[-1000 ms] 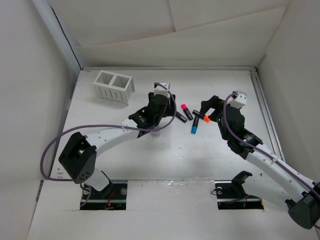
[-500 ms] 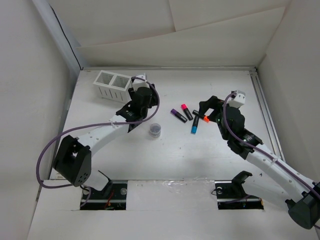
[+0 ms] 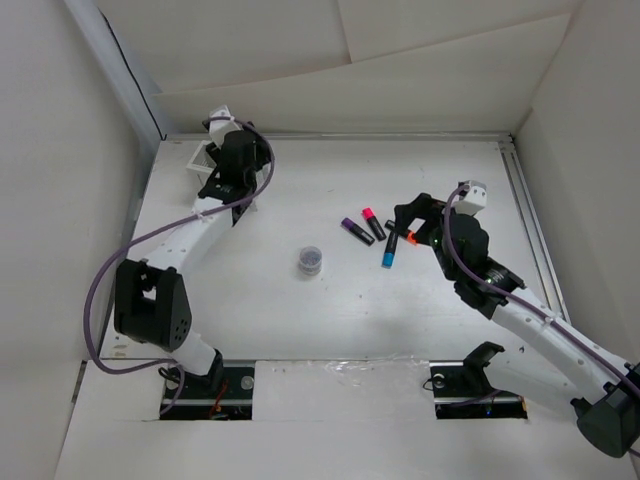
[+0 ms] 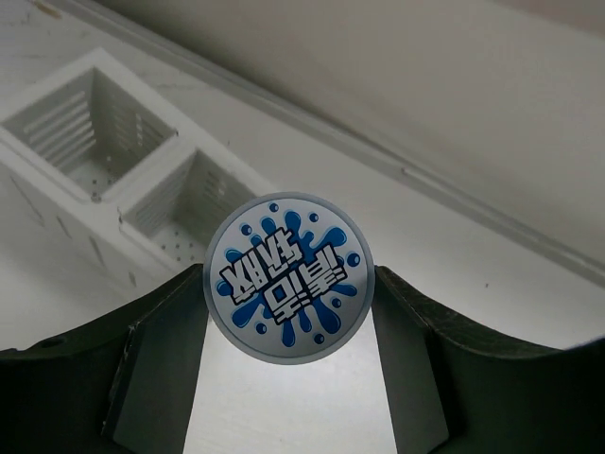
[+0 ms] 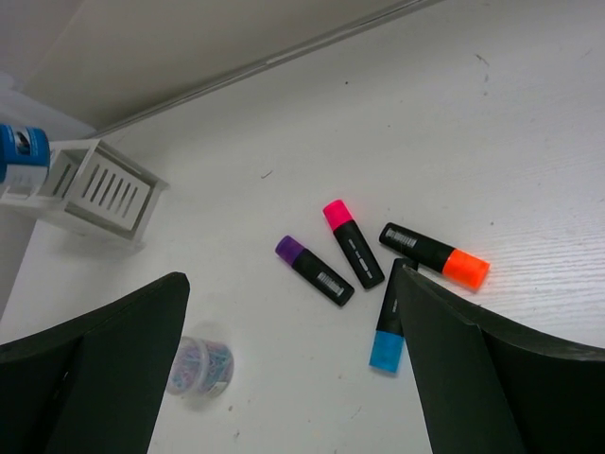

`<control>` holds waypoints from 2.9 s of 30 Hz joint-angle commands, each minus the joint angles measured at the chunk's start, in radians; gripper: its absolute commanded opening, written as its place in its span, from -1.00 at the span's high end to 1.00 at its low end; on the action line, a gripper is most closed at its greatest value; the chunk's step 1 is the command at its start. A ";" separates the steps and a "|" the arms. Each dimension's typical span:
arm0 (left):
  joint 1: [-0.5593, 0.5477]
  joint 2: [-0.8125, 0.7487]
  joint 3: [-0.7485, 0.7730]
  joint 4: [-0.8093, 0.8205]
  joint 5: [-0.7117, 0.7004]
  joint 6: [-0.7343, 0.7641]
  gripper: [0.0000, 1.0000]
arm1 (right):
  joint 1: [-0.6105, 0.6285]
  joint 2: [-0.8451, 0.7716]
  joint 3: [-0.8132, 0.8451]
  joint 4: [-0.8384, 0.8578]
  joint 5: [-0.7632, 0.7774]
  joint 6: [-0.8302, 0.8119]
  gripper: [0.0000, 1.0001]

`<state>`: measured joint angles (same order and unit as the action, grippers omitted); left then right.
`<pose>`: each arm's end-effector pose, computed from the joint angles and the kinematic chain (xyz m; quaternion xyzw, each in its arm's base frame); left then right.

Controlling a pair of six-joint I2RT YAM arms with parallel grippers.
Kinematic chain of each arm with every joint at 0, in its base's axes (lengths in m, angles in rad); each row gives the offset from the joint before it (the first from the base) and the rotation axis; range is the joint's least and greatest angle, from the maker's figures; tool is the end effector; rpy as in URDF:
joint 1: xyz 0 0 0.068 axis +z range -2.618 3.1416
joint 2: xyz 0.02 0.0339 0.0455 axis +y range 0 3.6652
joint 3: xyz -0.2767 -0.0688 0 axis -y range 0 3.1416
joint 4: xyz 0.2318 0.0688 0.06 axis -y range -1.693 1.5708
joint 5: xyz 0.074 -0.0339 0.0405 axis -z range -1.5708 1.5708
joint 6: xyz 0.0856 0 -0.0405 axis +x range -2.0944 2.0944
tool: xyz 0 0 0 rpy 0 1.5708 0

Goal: Sort the stationery into containers
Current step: Place the stationery in the storage box, then pick up the stationery from the center of the board.

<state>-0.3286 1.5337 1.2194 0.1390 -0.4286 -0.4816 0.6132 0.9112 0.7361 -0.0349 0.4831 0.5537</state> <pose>0.3884 -0.0949 0.3489 -0.1935 0.7361 -0.0976 0.6412 0.2156 0.1031 0.3196 0.1280 0.7589 0.1813 0.6122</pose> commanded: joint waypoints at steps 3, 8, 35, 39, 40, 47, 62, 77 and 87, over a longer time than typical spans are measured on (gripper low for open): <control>0.117 0.074 0.207 0.022 0.036 -0.029 0.33 | 0.016 -0.002 -0.001 0.064 -0.021 -0.011 -0.93; 0.242 0.184 0.308 -0.024 0.096 -0.040 0.33 | 0.016 -0.002 -0.001 0.064 -0.032 -0.011 -0.93; 0.278 0.393 0.523 -0.216 -0.051 0.123 0.28 | 0.025 0.018 0.008 0.064 -0.063 -0.020 -0.93; 0.246 0.402 0.523 -0.226 -0.100 0.156 0.17 | 0.025 0.018 0.008 0.064 -0.063 -0.020 -0.93; 0.246 0.402 0.544 -0.236 -0.101 0.166 -0.07 | 0.025 0.018 0.008 0.064 -0.063 -0.020 -0.93; 0.246 0.415 0.614 -0.329 -0.101 0.156 -0.41 | 0.025 0.008 0.008 0.064 -0.063 -0.020 -0.93; -0.040 0.031 0.153 -0.141 0.168 0.029 -0.09 | 0.025 -0.012 0.008 0.064 -0.031 -0.029 0.39; -0.388 -0.103 -0.374 -0.003 0.160 -0.015 -0.75 | 0.025 -0.014 -0.001 0.064 -0.006 -0.029 -0.98; -0.477 0.002 -0.354 -0.061 0.080 -0.015 -0.74 | 0.025 0.005 -0.001 0.064 -0.006 -0.029 -0.98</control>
<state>-0.8021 1.5234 0.8341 0.0708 -0.3199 -0.4858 0.6300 0.9165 0.7361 -0.0151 0.4633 0.5278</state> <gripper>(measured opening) 0.874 0.992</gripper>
